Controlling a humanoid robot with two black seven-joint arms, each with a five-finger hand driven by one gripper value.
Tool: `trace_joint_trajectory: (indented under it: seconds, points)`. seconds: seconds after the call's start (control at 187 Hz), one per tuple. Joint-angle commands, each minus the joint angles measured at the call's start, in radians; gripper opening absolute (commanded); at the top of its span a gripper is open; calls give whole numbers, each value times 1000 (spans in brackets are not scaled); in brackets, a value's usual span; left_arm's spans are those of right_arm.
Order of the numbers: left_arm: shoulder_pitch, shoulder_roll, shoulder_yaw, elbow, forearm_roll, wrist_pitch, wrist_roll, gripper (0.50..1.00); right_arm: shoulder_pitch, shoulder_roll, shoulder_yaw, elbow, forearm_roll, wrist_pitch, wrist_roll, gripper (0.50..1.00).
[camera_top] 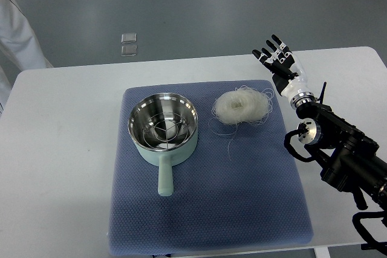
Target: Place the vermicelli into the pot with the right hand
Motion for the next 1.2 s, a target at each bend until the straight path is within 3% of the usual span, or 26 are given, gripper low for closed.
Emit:
trace_joint_trajectory:
  seconds: [0.0, 0.663, 0.888, 1.053, 1.193]
  points:
    - [0, 0, 0, 0, 0, 0, 0, 1000, 1, 1, -1, 2, 0, 0, 0, 926]
    - [-8, 0, 0, 0, 0, 0, 0, 1000, 64, -123, -46, 63, -77, -2, -12, 926]
    - [-9, 0, -1, 0, 0, 0, 0, 1000, 86, -165, -121, 166, -370, -51, -40, 926]
    - [-9, 0, -1, 0, 0, 0, 0, 1000, 132, -237, -221, 190, -597, -33, -38, 926]
    - [-9, 0, -1, 0, 0, 0, 0, 1000, 167, -332, -285, 255, -727, 30, -31, 926]
